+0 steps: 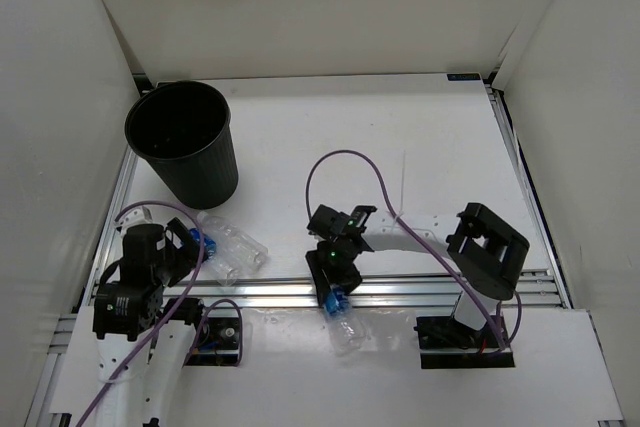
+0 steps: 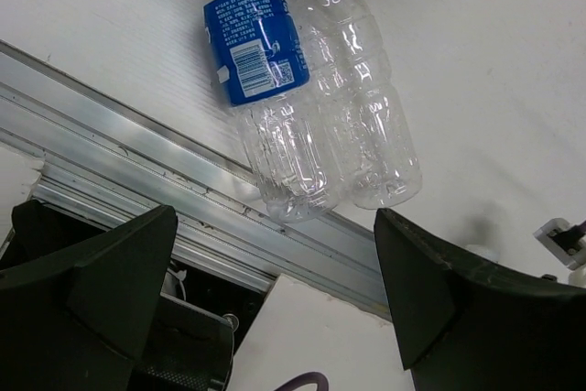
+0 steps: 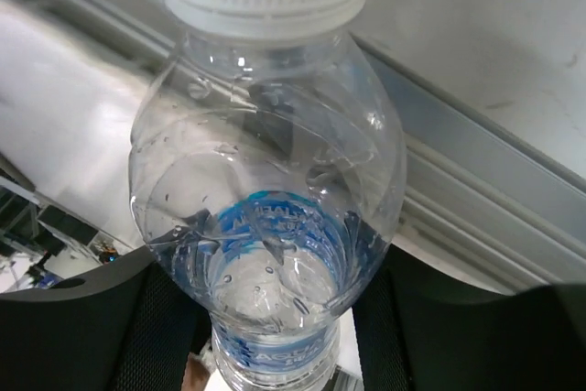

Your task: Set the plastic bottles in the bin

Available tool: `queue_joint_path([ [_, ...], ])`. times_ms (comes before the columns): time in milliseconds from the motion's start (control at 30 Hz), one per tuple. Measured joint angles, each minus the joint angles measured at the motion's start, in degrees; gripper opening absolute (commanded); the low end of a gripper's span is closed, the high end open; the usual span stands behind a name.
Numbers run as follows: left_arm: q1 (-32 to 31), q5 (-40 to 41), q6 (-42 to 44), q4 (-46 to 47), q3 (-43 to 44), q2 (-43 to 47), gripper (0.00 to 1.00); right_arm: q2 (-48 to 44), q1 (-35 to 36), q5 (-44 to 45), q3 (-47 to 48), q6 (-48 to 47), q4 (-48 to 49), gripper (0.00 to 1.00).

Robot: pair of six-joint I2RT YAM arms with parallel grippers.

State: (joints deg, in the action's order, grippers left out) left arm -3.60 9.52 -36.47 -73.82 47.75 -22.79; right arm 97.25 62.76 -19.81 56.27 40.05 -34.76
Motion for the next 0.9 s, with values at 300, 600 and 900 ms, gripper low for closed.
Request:
queue_joint_path([
  [300,0.0,1.9,-1.3,-0.8,0.0,2.3,1.00,-0.1,-1.5,3.2,20.6,-2.8,-11.1,0.36],
  [600,0.0,2.3,-1.6,0.7,-1.0,2.1,1.00,1.6,-5.1,7.1,47.6,-5.1,-22.8,0.28],
  [900,0.0,2.5,-1.5,3.6,-2.5,-2.3,1.00,7.0,-13.3,5.4,73.0,-6.7,-25.2,0.25],
])
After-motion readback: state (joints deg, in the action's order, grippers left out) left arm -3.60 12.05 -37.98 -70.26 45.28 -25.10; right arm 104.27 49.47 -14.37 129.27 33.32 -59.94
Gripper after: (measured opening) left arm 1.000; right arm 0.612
